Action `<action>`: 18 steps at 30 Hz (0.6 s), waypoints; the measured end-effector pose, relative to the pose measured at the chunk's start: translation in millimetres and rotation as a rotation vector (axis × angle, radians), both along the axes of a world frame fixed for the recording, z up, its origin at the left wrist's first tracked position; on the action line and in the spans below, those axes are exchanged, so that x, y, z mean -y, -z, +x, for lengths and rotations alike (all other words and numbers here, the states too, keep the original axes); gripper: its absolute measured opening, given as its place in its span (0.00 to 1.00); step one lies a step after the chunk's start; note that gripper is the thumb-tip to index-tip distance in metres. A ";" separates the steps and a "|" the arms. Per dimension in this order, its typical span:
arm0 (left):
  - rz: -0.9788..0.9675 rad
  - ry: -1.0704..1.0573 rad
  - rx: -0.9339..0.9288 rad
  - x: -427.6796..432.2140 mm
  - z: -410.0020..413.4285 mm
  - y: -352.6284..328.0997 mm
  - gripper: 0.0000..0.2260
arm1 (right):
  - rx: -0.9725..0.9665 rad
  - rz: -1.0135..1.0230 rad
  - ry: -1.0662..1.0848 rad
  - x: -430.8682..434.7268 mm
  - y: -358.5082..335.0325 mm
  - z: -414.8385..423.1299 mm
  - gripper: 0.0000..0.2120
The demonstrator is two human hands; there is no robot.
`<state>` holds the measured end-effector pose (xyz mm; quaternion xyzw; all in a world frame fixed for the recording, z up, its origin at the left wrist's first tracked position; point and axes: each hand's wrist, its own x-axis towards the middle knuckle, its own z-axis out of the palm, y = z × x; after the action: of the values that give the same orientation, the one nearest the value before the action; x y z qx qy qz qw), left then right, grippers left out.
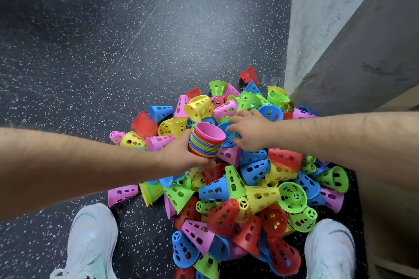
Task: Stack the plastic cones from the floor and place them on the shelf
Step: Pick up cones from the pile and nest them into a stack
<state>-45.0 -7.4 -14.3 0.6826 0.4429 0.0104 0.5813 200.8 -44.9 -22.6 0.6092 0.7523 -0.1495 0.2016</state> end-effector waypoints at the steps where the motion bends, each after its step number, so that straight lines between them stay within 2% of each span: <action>1: 0.000 0.004 -0.003 -2.2 -1.1 1.2 0.37 | -0.002 0.004 -0.007 -2.2 -2.1 -0.8 0.22; 4: -0.004 0.011 -0.009 -6.7 -3.9 2.5 0.42 | -0.058 0.054 0.016 -7.7 -10.9 -1.0 0.22; 7: -0.009 0.011 0.008 -7.5 -4.6 3.7 0.39 | -0.172 0.176 0.120 -7.3 -20.3 1.3 0.24; 11: 0.003 0.011 0.023 -7.3 -5.4 5.6 0.36 | -0.293 0.262 0.218 6.1 -35.3 16.0 0.34; 12: 0.008 0.014 0.025 -6.4 -5.3 4.8 0.36 | -0.308 0.276 0.220 10.1 -38.6 21.1 0.32; 16: 0.037 0.032 0.023 -0.6 -1.8 -1.0 0.37 | -0.382 0.454 0.232 24.1 -49.5 32.1 0.13; 18: 0.045 0.043 0.036 4.6 4.0 -5.5 0.34 | -0.431 0.534 0.240 30.5 -54.5 32.3 0.11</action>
<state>-41.0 -12.1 -8.7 0.7046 0.4171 0.0203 0.5737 233.1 -75.4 31.9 0.6789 0.7130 -0.0953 -0.1467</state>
